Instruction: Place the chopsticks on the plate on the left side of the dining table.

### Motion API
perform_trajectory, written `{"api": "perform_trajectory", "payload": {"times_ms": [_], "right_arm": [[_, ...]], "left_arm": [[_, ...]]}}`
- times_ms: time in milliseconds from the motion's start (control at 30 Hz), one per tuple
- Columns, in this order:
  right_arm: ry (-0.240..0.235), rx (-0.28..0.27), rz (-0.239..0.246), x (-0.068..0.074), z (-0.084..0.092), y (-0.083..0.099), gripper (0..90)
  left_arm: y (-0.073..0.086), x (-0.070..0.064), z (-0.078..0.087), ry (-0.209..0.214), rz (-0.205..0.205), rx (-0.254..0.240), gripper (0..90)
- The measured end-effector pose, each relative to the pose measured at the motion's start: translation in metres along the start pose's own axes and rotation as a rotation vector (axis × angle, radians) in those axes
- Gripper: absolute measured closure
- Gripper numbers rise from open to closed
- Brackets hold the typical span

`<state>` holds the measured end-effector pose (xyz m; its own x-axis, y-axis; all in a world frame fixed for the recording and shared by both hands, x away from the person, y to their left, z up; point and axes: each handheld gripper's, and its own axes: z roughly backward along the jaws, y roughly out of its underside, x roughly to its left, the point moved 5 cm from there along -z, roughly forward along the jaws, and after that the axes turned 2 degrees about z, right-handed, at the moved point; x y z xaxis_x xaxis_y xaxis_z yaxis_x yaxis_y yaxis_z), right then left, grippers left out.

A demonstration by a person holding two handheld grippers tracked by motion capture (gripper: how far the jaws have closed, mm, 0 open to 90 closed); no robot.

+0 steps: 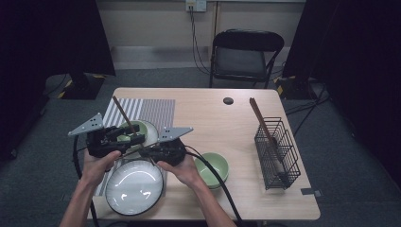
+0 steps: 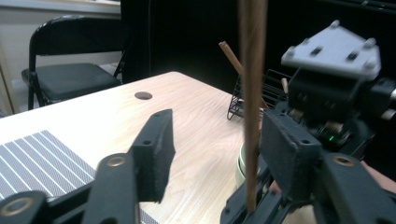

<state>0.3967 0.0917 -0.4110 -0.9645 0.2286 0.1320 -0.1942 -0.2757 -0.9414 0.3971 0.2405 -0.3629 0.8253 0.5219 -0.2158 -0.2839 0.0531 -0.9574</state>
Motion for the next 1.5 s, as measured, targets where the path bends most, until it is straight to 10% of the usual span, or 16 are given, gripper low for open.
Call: {"api": "perform_trajectory", "payload": {"times_ms": [1500], "right_arm": [[0.046, 0.003, 0.001, -0.006, 0.043, -0.003, 86.3]], "left_arm": [[0.007, 0.023, 0.009, -0.108, 0.032, 0.007, 34.8]]}}
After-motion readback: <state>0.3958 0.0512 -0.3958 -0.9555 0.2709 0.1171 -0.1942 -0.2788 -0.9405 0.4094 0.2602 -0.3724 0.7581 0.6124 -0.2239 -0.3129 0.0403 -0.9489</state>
